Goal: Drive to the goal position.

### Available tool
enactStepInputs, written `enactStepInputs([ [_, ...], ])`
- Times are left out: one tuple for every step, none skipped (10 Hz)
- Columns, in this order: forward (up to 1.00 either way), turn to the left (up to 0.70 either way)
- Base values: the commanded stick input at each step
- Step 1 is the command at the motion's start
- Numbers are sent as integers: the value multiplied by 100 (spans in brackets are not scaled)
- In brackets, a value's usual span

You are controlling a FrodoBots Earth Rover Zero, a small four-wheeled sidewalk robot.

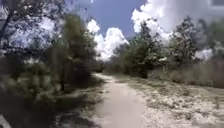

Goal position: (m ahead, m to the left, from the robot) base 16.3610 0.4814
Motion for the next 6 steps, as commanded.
enactStepInputs([
  [50, 0],
  [50, -50],
  [50, -50],
  [50, -49],
  [50, -32],
  [50, -16],
])
